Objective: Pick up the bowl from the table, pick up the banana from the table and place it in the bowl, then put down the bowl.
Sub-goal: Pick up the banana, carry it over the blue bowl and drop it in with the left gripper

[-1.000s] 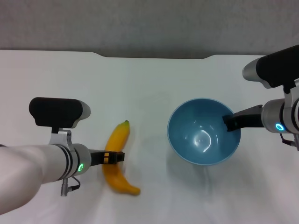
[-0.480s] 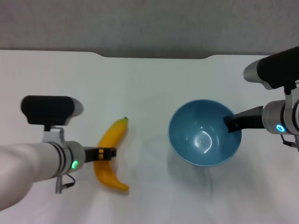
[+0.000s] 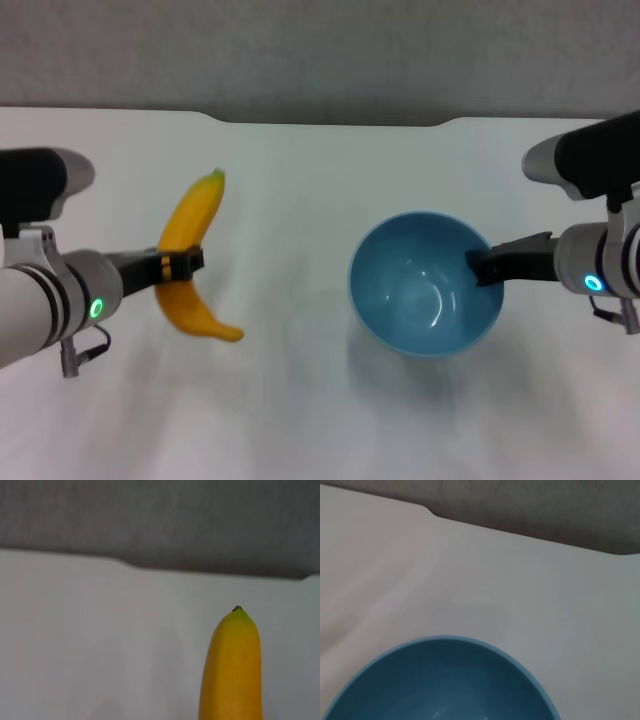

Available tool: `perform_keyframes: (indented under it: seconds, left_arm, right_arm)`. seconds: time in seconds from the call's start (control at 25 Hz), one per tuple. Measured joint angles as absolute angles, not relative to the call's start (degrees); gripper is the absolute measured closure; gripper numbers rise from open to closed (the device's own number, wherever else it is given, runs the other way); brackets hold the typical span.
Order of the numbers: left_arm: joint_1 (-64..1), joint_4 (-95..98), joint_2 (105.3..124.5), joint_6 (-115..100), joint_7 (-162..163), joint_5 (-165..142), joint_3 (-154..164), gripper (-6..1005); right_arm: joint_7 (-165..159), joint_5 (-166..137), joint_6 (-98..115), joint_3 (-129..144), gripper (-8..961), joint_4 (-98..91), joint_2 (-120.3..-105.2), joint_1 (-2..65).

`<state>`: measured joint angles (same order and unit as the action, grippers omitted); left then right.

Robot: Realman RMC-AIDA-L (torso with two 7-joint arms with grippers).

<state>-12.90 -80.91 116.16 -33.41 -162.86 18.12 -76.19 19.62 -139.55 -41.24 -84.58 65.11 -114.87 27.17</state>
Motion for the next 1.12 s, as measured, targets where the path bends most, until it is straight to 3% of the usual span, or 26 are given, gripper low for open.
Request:
perform_keyframes:
  seconds: [0.6, 1.12]
  left_arm:
    - [-10.74, -91.02, 116.31, -27.70, -162.86, 18.29, -70.94, 459]
    - [-11.31, -88.52, 116.68, -20.21, -162.84, 18.88, -65.95, 442]
  right_arm:
    - [27.88, -117.59, -27.20, -77.76, 921, 46.13, -115.00, 36.76]
    - [31.27, -105.78, -24.82, -70.35, 921, 44.45, -115.23, 41.39]
